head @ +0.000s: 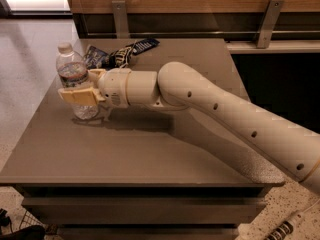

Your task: Place water bottle upright

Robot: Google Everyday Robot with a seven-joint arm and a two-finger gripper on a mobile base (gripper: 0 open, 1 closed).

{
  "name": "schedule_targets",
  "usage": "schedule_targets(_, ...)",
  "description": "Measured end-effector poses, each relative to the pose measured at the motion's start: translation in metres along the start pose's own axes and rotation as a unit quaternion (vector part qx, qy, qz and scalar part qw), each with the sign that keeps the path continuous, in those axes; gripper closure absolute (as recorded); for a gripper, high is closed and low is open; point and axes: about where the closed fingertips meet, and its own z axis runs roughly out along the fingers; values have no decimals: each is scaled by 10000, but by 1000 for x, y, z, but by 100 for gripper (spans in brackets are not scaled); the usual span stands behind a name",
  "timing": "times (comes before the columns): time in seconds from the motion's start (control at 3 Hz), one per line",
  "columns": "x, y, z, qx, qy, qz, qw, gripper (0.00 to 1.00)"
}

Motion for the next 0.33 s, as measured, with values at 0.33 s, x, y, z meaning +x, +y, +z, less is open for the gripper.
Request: schedule_targets(0.33, 0, 1, 1, -17, 0, -4, 10000, 0)
